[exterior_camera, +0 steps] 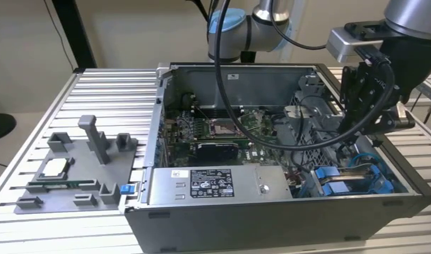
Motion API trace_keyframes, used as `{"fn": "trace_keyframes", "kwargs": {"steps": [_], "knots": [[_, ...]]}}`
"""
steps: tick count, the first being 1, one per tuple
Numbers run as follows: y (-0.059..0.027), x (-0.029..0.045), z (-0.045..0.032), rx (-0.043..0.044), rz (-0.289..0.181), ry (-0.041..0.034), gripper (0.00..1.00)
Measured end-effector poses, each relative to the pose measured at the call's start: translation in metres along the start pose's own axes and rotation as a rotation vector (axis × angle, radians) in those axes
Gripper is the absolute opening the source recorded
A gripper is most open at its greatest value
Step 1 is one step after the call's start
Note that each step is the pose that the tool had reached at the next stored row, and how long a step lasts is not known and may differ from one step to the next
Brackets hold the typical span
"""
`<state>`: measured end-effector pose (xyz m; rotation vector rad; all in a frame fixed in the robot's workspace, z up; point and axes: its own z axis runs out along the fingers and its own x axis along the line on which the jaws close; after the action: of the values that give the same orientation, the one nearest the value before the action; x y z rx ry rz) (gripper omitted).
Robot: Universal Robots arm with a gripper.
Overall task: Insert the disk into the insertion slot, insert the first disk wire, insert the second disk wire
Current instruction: 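Insert the first disk wire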
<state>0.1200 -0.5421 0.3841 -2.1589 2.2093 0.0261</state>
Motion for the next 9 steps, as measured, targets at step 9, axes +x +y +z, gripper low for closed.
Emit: {"fn": "trace_keyframes", "kwargs": {"steps": [9], "knots": [[0.0, 0.0, 0.0001, 0.0032, 0.0, -0.0071, 0.0]]}}
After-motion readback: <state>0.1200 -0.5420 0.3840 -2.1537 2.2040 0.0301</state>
